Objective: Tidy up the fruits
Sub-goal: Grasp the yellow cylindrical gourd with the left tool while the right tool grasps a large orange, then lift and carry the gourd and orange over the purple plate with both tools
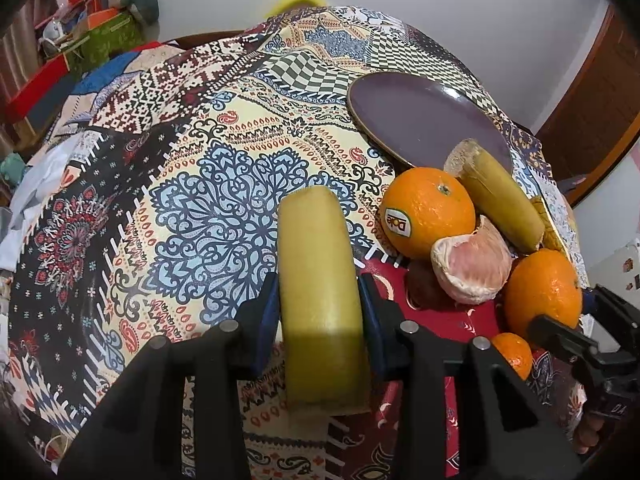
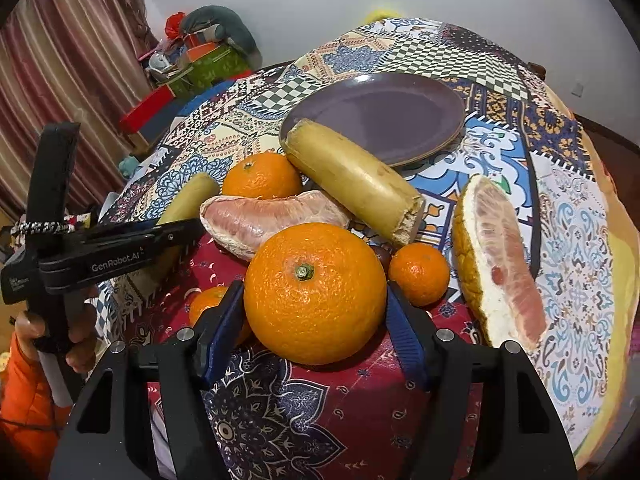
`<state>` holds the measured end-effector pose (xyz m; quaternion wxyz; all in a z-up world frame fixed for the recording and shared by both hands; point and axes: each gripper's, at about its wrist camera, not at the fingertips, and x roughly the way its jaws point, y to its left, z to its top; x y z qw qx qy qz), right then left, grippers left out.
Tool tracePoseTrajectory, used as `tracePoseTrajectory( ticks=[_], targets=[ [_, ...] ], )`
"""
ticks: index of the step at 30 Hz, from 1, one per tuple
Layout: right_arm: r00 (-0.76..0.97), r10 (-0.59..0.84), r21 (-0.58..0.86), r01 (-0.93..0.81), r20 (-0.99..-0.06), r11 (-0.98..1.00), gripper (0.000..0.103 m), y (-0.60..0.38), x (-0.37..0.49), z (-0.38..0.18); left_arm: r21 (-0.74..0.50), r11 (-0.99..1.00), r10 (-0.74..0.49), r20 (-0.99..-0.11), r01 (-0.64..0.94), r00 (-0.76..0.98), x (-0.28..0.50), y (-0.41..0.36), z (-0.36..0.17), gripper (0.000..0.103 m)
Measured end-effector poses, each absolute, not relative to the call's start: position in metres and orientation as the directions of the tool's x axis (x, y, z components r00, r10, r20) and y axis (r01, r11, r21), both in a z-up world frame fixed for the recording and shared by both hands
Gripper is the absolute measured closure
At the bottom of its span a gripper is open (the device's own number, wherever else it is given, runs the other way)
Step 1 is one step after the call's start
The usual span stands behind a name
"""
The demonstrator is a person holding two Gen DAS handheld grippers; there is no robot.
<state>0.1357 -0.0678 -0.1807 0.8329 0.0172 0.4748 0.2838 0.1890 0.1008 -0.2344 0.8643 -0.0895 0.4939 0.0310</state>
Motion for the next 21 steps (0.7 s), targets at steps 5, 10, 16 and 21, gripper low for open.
tracePoseTrajectory(
  ticks=[5,10,16,21],
  targets=[
    [0.427,0.487,0.287,-0.451,-0.762,0.845,0.039,-0.078,0.134,-0.167,-0.139,0.979,-0.042,-0.849,-0.147,0.526,0.181,0.102,-0.228,0.067],
    [0.479,0.488,0.279,-0.444,-0.730,0.852,0.039,-0.087,0.138,-0.148,-0.135,0.981,-0.035,-0.832,-0.141,0.553,0.177,0.101,-0.215,0.067],
    [0.543,0.478,0.253,-0.437,-0.690,0.863,0.039,-0.094,0.147,-0.127,-0.137,0.984,-0.039,-0.795,-0.117,0.605,0.179,0.096,-0.191,0.067],
    [0.585,0.474,0.239,-0.435,-0.658,0.868,0.039,-0.100,0.155,-0.112,-0.137,0.987,-0.050,-0.760,-0.085,0.648,0.186,0.087,-0.170,0.067]
  ],
)
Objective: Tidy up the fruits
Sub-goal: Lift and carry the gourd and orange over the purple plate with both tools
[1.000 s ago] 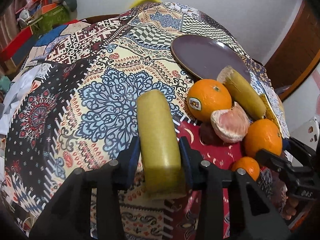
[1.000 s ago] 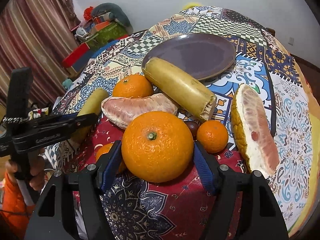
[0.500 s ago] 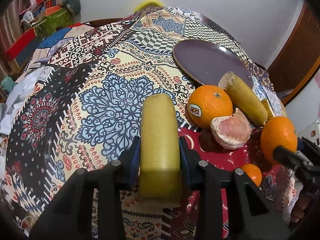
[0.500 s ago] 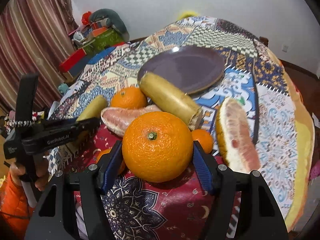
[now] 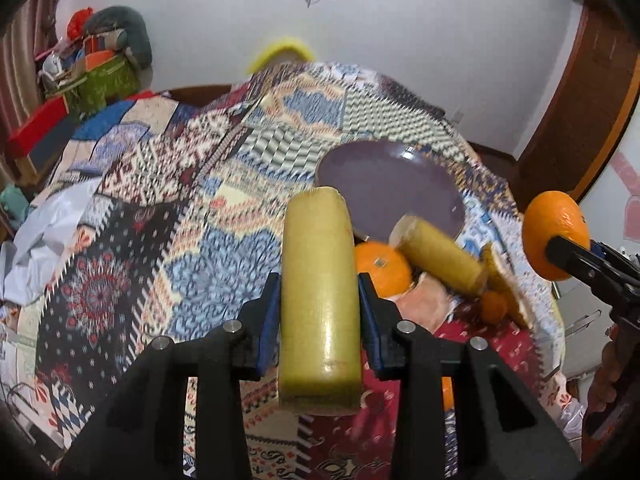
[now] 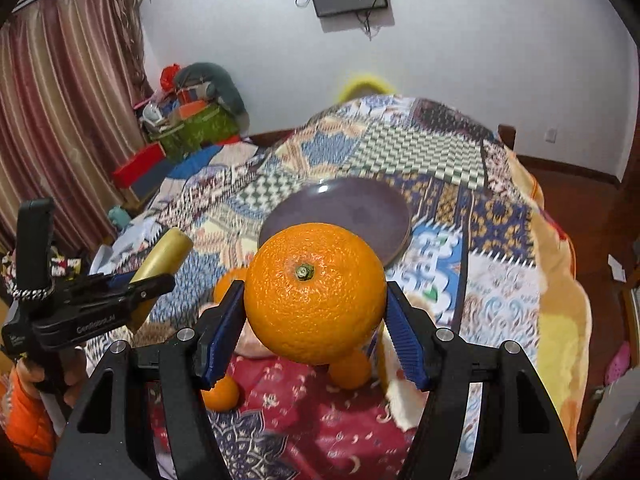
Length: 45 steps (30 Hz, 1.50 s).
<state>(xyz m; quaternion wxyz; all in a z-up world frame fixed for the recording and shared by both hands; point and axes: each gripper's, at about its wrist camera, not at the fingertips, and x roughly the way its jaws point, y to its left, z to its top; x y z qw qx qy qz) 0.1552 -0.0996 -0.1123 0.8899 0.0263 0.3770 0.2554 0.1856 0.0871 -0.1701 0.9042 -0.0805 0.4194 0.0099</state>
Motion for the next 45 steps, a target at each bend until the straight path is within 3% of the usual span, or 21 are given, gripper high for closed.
tracePoseTrajectory(
  ticks=[12,24,45],
  targets=[
    [0.653,0.465,0.210,-0.431,-0.598,0.877,0.039,-0.101,0.184,-0.090,-0.152,0.988,-0.083,-0.679,-0.030,0.730,0.218,0.076,-0.128,0.067],
    [0.691,0.464,0.224,-0.414,-0.554,0.882,0.039,-0.099,0.224,-0.084,-0.154,0.988,-0.108,-0.669,0.005,0.735,0.263,0.064,-0.132,0.067],
    [0.638,0.406,0.139,-0.426,-0.655,0.894,0.039,-0.078,0.299,-0.130,-0.167,0.986,-0.118,-0.723,-0.007,0.681,0.350,0.073,-0.174,0.067]
  ],
)
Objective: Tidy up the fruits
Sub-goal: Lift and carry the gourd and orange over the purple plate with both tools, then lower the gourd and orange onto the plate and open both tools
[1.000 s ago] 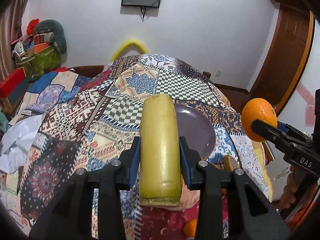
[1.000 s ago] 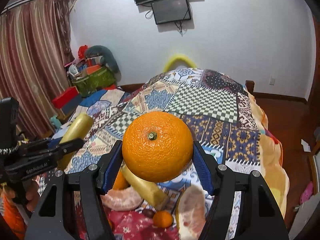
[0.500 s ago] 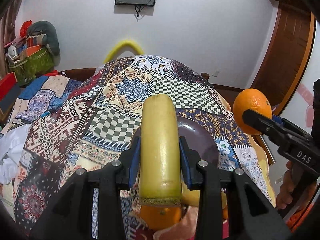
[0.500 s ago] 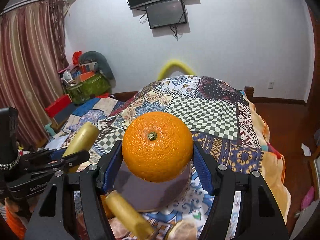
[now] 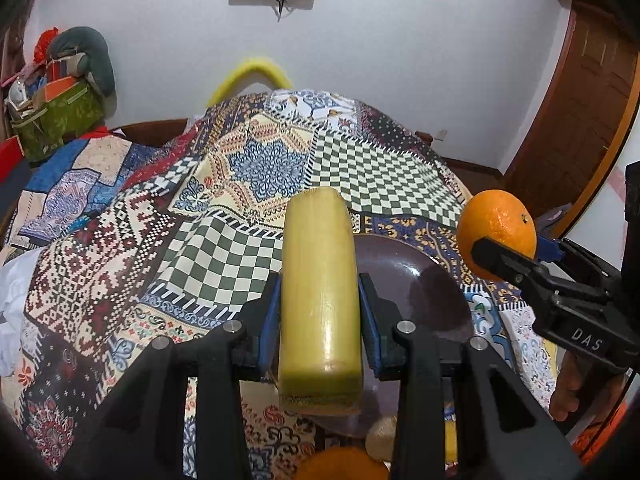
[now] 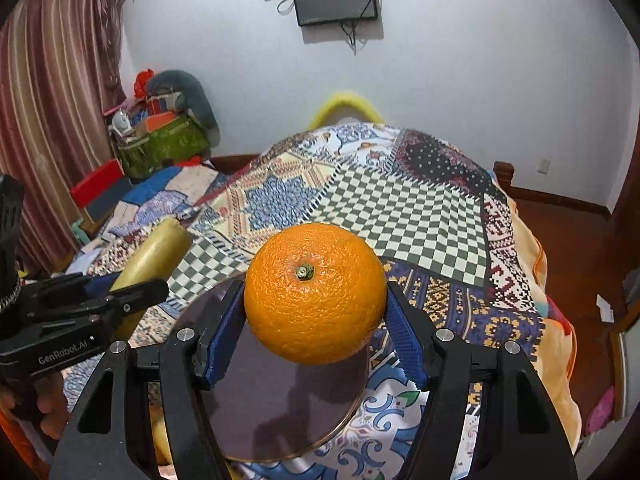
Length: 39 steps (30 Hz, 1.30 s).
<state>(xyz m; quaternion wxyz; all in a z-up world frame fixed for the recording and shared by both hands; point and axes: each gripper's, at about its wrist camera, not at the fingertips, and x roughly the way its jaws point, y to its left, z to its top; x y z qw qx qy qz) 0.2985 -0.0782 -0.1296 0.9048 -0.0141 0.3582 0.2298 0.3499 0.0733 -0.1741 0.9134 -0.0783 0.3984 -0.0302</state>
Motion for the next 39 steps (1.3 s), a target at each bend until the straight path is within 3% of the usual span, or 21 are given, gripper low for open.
tracePoseTrajectory(
  ticks=[21,33,39],
  targets=[
    [0.471,0.372,0.099,-0.508,-0.799,0.856,0.039,-0.057,0.340,-0.181,-0.145,0.989,-0.135,-0.826,0.025,0.547,0.394,0.073,-0.219,0.067],
    [0.458,0.348,0.065,-0.528,-0.818,0.847,0.037,-0.046,0.336,-0.188,-0.151,0.988,-0.137,-0.831,0.019,0.538,0.394,0.071,-0.222,0.064],
    [0.448,0.374,0.118,-0.503,-0.812,0.857,0.031,-0.053,0.334,-0.185,-0.144,0.990,-0.121,-0.823,0.002,0.555,0.387,0.074,-0.213,0.061]
  ],
)
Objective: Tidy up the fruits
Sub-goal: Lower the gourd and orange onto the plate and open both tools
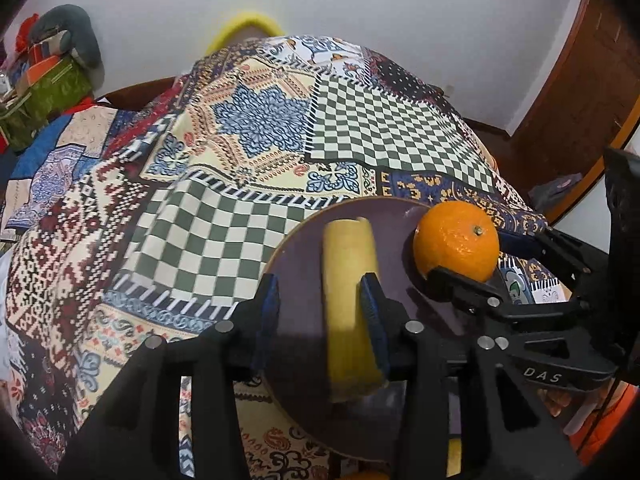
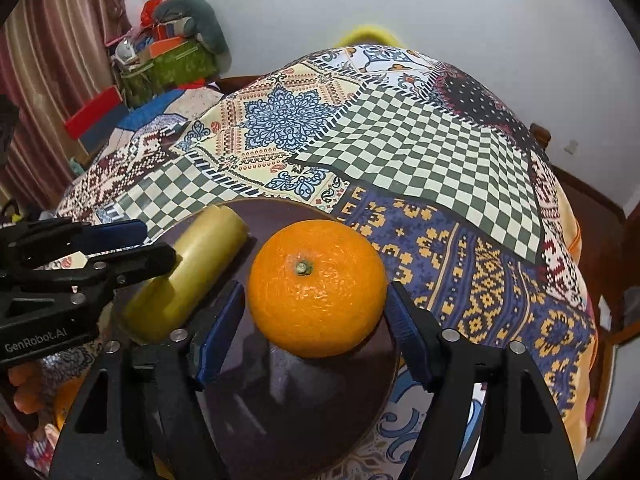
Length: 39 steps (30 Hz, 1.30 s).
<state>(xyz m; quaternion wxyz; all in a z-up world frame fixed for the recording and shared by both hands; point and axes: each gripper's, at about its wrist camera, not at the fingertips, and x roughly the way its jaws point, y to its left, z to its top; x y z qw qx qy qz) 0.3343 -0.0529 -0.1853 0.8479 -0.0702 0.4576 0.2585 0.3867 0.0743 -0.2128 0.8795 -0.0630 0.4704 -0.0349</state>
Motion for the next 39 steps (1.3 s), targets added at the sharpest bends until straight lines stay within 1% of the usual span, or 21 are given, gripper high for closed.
tracePoseTrajectory(
  ticks=[7,14,18,23,26,31,34,39],
  targets=[
    [0.492,0.381,0.116,-0.485,-0.783,0.867,0.031,-0.063,0.318,-0.165,-0.142,0.990,-0.110,-0.796,-0.008,0.596,0.367,0.080,-0.185,0.061],
    [0.552,0.403,0.111,-0.486,-0.730,0.867,0.030,-0.071,0.290,-0.128,-0.137,0.991,-0.108,-0.756,0.005,0.646,0.334,0.075,-0.151,0.060],
    [0.591,0.414,0.101,-0.489,-0.692,0.866,0.025,-0.075,0.270,-0.109,-0.124,0.992,-0.101,-0.734,0.014,0.672,0.313,0.071,-0.133,0.057],
    [0.617,0.431,0.110,-0.487,-0.658,0.866,0.025,-0.086,0.245,-0.092,-0.130,0.991,-0.107,-0.695,0.023,0.711,0.279,0.066,-0.109,0.055],
    [0.634,0.428,0.108,-0.478,-0.645,0.872,0.025,-0.094,0.230,-0.086,-0.134,0.991,-0.113,-0.671,0.030,0.733,0.260,0.064,-0.098,0.050],
    [0.655,0.409,0.093,-0.461,-0.635,0.882,0.023,-0.107,0.208,-0.081,-0.125,0.992,-0.108,-0.662,0.033,0.742,0.238,0.057,-0.094,0.047],
    [0.665,0.394,0.088,-0.444,-0.634,0.892,0.021,-0.113,0.198,-0.083,-0.128,0.991,-0.109,-0.676,0.029,0.728,0.229,0.055,-0.100,0.047],
    [0.657,0.368,0.095,-0.413,-0.658,0.906,0.020,-0.125,0.185,-0.096,-0.142,0.990,-0.112,-0.717,0.012,0.688,0.223,0.058,-0.120,0.046]
  ],
)
